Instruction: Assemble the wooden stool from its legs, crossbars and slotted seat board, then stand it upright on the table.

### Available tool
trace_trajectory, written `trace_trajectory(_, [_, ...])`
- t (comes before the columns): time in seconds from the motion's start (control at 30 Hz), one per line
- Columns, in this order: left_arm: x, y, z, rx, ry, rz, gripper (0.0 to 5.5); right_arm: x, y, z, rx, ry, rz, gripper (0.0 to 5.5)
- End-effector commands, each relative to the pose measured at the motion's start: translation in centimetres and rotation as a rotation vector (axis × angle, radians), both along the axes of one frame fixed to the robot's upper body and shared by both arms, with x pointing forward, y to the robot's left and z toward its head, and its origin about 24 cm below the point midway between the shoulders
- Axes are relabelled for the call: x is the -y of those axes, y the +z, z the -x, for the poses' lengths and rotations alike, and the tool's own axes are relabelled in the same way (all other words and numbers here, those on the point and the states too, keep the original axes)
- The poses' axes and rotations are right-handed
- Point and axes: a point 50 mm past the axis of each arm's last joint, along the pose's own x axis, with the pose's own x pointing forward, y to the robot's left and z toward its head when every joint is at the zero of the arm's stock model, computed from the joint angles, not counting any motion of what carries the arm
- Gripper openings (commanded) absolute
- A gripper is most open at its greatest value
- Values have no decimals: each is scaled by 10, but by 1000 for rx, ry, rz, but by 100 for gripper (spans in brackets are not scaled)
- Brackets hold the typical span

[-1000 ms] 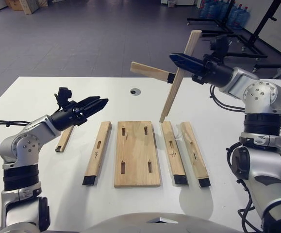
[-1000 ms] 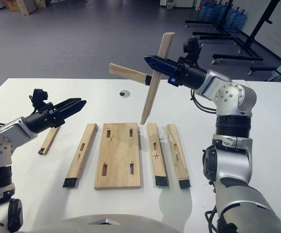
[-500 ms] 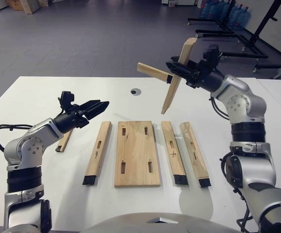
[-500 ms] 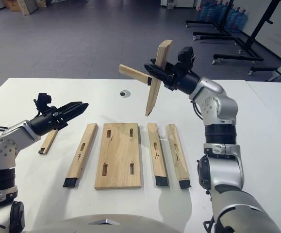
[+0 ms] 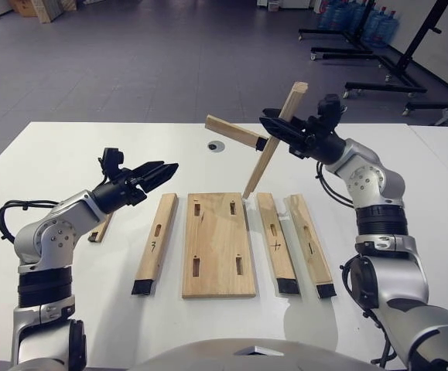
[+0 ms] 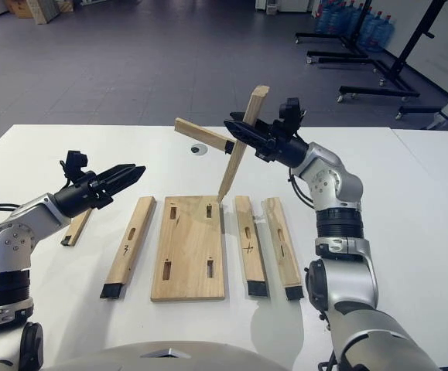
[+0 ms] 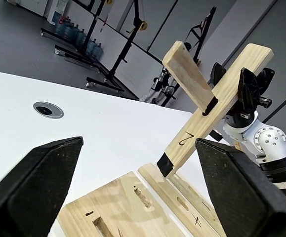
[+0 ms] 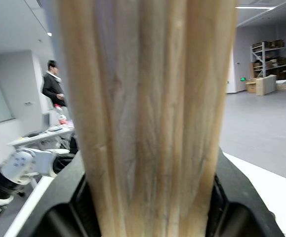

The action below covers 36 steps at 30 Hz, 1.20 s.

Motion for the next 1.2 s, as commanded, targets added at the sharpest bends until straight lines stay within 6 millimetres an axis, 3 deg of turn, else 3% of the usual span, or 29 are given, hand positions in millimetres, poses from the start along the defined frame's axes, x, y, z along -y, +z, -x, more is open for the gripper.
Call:
trace_trajectory(0.03, [4,-4,4,-13,-11,-10,416,-2,-5,-2,56,27,-149,207])
trace_trajectory(0.17, [10,-6,6,-25,-42,-3,416,-2,-12,-2,50,98,-215,207])
trace_trajectory(0.4, [12,-9,8,-35,-57,1,416,1,-30,-5,63,140,-151,207])
trace_trajectory(0.63, [15,-10,11,-40,-65,9,416,-16,-18,-13,189,178,-117,207])
trace_trajectory(0.77, [23,-7,15,-31,-92,-22,416,-17,-23,-12,198,196,-100,207])
trace_trajectory(0.9, [41,-7,45,39,-191,-323,416,-6,-20,-10,192,161,-131,207])
trace_trajectory(1.0, [39,2,70,105,-187,-515,416,2,-13,-8,198,126,-181,207])
trace_trajectory(1.2, [42,13,79,208,-93,-712,416,15,-11,1,168,90,-242,207])
